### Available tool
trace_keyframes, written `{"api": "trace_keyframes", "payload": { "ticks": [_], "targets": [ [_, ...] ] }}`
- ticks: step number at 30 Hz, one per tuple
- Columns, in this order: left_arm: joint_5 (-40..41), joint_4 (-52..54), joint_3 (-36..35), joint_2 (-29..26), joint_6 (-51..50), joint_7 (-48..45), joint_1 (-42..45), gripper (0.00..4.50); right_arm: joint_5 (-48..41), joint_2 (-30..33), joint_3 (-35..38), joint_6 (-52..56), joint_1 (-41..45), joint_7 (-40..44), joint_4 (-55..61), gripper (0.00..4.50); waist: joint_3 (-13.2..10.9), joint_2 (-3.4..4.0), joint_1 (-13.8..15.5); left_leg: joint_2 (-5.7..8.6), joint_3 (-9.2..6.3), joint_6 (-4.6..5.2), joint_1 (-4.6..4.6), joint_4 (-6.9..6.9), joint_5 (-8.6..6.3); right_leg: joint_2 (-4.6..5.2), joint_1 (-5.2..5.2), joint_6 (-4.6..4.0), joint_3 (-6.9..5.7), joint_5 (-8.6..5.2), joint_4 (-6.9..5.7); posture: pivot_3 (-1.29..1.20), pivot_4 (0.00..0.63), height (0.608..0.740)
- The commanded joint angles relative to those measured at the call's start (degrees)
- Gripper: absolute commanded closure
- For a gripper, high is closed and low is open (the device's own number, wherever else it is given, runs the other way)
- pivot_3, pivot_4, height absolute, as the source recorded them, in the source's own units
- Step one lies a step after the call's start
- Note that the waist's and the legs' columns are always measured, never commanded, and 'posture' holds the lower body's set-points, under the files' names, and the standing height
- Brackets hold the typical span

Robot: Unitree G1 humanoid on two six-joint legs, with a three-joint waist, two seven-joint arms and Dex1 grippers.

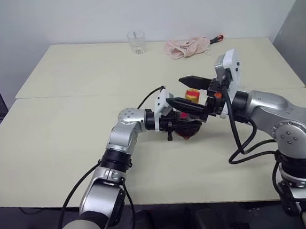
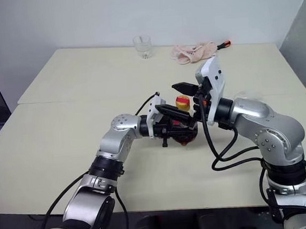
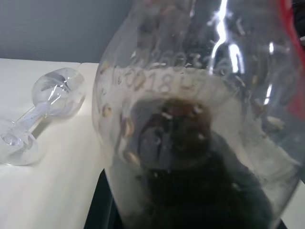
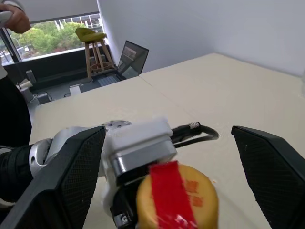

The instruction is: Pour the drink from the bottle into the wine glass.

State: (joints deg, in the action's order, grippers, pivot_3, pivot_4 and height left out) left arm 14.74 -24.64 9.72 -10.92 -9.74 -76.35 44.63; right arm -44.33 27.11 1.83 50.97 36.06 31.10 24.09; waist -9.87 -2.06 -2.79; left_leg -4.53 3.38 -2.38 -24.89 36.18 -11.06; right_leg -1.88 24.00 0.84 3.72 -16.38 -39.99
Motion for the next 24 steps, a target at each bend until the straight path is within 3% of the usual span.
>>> {"api": "trace_keyframes", "payload": {
  "ticks": [1, 14, 24],
  "targets": [
    [1.5, 3.3, 0.1, 0.3, 0.1, 0.4, 0.4, 3.39, -0.6, -0.3, 1.7, -3.6, 1.6, 3.6, -3.0, 0.0, 0.0, 0.0, 0.0, 0.0, 0.0, 0.0, 0.0, 0.0, 0.0, 0.0, 0.0, 0.0, 0.0, 0.0, -0.01, 0.0, 0.15, 0.74],
    [1.4, 4.3, -0.1, -0.4, -0.3, 1.5, 0.1, 3.39, -1.2, 0.3, 5.3, -8.6, 3.0, 10.3, -11.6, 0.0, 0.0, 0.0, 0.1, -0.01, 0.01, 0.0, 0.0, -0.02, 0.0, -0.01, 0.01, -0.03, 0.0, 0.02, 0.0, 0.0, 0.15, 0.74],
    [1.4, 4.0, -0.4, -1.0, -0.1, 2.0, 0.5, 3.39, -0.9, 7.2, 9.8, -10.9, -4.4, 15.5, -12.3, 0.0, 0.0, 0.0, 0.7, -0.01, 0.06, 0.0, 0.0, -0.02, 0.0, 0.0, 0.0, -0.02, -0.01, 0.01, 0.03, 0.0, 0.15, 0.74]
  ]
}}
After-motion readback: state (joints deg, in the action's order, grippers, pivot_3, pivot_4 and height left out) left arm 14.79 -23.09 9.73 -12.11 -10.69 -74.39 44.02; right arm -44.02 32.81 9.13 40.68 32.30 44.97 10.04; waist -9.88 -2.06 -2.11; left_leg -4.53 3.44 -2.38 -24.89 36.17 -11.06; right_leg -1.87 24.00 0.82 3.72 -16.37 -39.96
